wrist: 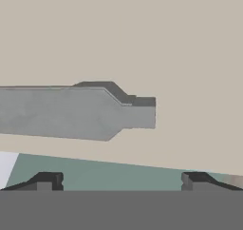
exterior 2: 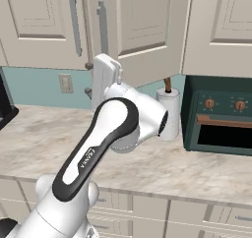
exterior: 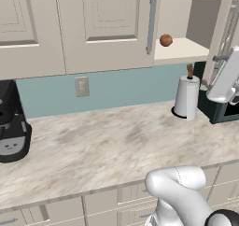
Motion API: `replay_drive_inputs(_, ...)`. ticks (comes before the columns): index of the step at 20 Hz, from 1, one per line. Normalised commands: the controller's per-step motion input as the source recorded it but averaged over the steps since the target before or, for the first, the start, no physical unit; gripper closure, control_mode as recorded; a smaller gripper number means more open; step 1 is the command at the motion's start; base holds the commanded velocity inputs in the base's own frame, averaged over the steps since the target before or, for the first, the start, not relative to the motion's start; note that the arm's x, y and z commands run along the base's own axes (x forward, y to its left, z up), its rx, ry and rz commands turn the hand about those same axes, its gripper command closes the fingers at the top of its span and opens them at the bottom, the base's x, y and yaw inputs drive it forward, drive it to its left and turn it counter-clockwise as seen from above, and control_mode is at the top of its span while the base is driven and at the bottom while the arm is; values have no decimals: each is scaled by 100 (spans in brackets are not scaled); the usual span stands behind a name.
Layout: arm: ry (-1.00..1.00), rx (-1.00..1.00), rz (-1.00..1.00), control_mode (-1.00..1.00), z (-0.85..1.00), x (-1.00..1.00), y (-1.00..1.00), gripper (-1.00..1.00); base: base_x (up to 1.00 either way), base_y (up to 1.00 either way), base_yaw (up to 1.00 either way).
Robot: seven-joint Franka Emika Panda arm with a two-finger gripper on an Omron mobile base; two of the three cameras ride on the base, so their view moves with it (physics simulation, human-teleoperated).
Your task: Pick the jar and jar from the dining table and place them in the open cabinet. Close the cabinet after placing the objects.
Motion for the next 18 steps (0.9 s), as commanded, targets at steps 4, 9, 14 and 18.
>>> replay_drive_inputs(4, 0, 0, 0, -100, 0, 42, -3, -100, 0, 0, 0)
replay_drive_inputs(9, 0, 0, 0, -100, 0, 38, -18, -100, 0, 0, 0)
replay_drive_inputs(14, 0, 0, -1, -100, 0, 50, -2, -100, 0, 0, 0)
replay_drive_inputs(18, 1, 0, -6, -100, 0, 51, 0, -100, 0, 0, 0)
